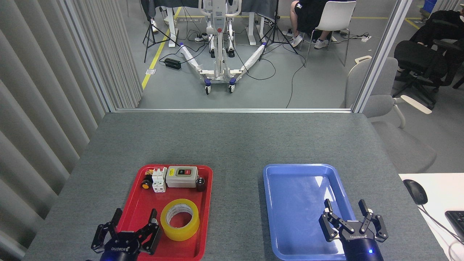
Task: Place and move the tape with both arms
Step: 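Move the left gripper toward the yellow tape roll in the red tray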
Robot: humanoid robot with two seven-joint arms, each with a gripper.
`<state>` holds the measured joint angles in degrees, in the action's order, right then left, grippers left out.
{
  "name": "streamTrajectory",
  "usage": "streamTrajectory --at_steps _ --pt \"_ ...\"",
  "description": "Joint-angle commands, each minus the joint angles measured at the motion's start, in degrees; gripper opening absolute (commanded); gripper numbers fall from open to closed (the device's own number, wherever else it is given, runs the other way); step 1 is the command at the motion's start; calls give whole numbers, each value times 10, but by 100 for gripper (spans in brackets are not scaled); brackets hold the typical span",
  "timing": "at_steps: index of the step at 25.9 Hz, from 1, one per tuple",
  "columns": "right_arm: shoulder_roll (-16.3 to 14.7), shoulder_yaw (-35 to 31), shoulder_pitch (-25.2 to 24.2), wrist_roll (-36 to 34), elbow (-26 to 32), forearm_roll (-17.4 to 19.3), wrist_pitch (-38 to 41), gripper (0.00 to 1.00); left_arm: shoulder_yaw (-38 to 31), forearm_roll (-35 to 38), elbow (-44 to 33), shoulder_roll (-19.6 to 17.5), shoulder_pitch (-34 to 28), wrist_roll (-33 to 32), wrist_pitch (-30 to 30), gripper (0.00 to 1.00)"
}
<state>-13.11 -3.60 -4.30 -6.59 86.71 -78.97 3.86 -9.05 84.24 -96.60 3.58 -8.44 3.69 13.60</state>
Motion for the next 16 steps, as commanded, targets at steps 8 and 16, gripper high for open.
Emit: streamTrajectory --at_steps 8,16 --pt "-2 -27 1 -1 -22 -13 48 100 1 -6 -3 -2 0 -9 -4 100" --pt "6 -28 -6 -2 -19 -13 47 100 16 -8 -5 -2 7 -11 -3 100"
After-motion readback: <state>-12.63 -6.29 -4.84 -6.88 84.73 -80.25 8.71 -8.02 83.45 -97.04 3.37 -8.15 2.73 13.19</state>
